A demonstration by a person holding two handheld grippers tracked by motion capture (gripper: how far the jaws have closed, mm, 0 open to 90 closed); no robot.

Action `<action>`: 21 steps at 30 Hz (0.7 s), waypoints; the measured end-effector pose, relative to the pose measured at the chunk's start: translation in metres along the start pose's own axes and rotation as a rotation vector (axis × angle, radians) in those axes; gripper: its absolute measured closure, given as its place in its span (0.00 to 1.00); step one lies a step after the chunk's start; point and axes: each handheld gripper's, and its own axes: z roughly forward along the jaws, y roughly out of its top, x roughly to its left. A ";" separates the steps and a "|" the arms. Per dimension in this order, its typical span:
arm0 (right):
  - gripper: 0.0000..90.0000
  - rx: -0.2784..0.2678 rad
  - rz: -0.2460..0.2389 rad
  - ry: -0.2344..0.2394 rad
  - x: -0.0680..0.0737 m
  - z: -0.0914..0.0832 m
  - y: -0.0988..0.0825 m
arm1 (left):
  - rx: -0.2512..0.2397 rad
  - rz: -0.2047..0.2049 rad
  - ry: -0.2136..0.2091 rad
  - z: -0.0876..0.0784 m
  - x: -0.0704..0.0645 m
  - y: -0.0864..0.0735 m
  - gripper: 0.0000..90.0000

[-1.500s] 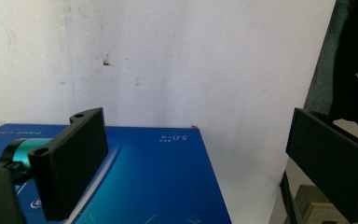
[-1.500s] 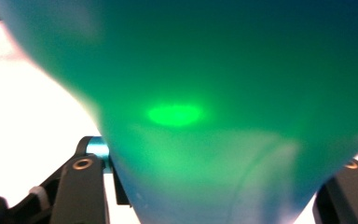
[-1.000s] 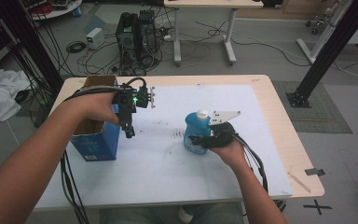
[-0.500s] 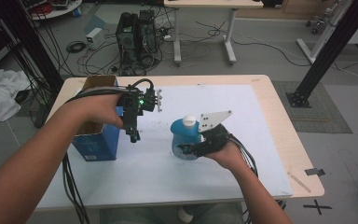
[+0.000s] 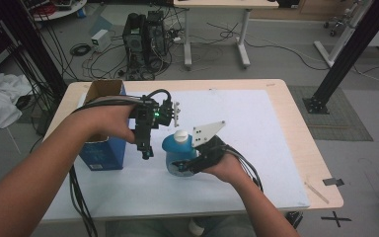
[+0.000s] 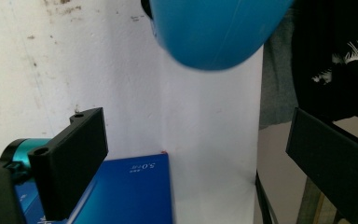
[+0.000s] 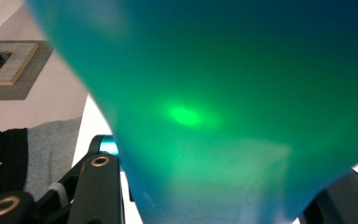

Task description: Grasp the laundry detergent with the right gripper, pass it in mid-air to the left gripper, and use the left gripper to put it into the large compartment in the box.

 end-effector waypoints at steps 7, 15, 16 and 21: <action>0.51 -0.037 -0.047 0.006 -0.002 0.012 0.006 | -0.020 0.006 -0.001 0.000 -0.005 0.009 0.06; 0.51 -0.058 -0.034 0.042 0.003 0.021 0.015 | -0.035 0.024 0.011 0.003 -0.008 0.016 0.06; 0.51 -0.048 -0.026 0.049 0.004 0.021 0.016 | -0.040 0.032 0.019 0.004 -0.008 0.017 0.06; 0.51 -0.066 0.064 0.060 0.011 0.022 0.023 | -0.033 0.080 0.004 0.002 -0.007 0.020 0.06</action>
